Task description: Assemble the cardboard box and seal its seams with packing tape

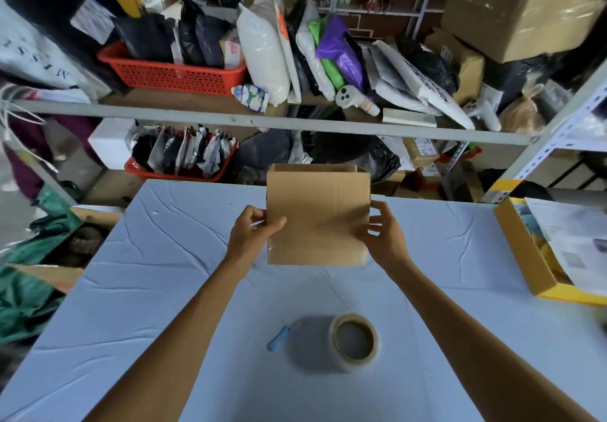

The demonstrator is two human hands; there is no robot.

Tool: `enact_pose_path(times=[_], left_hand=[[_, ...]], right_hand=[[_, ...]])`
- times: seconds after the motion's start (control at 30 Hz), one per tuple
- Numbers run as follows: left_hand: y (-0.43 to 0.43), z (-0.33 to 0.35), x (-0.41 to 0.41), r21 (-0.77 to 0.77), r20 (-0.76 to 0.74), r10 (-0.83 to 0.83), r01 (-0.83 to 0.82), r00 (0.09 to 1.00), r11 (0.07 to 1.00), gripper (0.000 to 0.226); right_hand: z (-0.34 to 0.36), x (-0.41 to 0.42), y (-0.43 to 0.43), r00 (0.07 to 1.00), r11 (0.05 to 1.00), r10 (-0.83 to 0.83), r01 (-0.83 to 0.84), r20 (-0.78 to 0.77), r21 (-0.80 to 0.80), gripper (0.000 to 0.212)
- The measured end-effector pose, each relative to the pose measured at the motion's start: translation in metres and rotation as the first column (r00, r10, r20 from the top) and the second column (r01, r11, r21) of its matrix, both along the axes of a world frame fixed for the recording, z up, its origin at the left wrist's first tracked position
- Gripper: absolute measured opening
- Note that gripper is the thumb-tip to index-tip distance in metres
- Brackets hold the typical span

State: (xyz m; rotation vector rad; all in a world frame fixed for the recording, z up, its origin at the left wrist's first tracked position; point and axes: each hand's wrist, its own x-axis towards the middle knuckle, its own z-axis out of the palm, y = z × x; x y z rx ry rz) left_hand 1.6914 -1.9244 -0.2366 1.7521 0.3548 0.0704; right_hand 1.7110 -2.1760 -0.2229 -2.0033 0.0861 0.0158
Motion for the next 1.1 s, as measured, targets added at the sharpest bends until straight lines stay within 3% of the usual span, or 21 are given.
enact_pose_path(times=[0.07,0.17,0.27,0.33,0.53,0.9,1.1], left_hand=[[0.000,-0.001,-0.001,0.004,-0.013,-0.058,0.058,0.998,0.998,0.057],[0.000,-0.006,-0.003,0.013,-0.034,-0.155,0.156,0.987,0.988,0.078],[0.000,-0.014,-0.007,0.028,-0.057,-0.185,0.187,0.981,0.982,0.060],[0.001,-0.020,-0.011,0.034,-0.086,-0.169,0.172,0.982,0.985,0.051],[0.007,-0.043,-0.015,-0.033,-0.098,-0.138,0.136,0.986,0.990,0.051],[0.021,-0.071,-0.013,0.074,-0.131,-0.236,0.247,0.963,0.966,0.055],[0.031,-0.049,-0.027,0.374,-0.200,-0.328,0.381,0.923,0.845,0.080]], right_hand=[[-0.006,0.000,0.002,0.999,0.998,-0.046,0.046,-0.019,0.044,0.034],[-0.014,0.000,0.005,0.995,0.992,-0.094,0.097,-0.045,0.084,0.038],[-0.020,-0.003,0.008,0.995,0.995,-0.065,0.071,-0.077,0.075,0.053],[-0.024,-0.005,0.009,0.992,0.996,-0.078,0.083,-0.100,0.046,0.052],[-0.048,-0.016,0.012,0.969,0.991,-0.118,0.128,-0.219,0.034,0.049],[-0.069,-0.021,0.023,0.969,0.991,-0.121,0.132,-0.215,0.036,0.054],[-0.055,-0.020,0.015,0.963,0.987,-0.002,-0.040,-0.269,-0.153,0.061]])
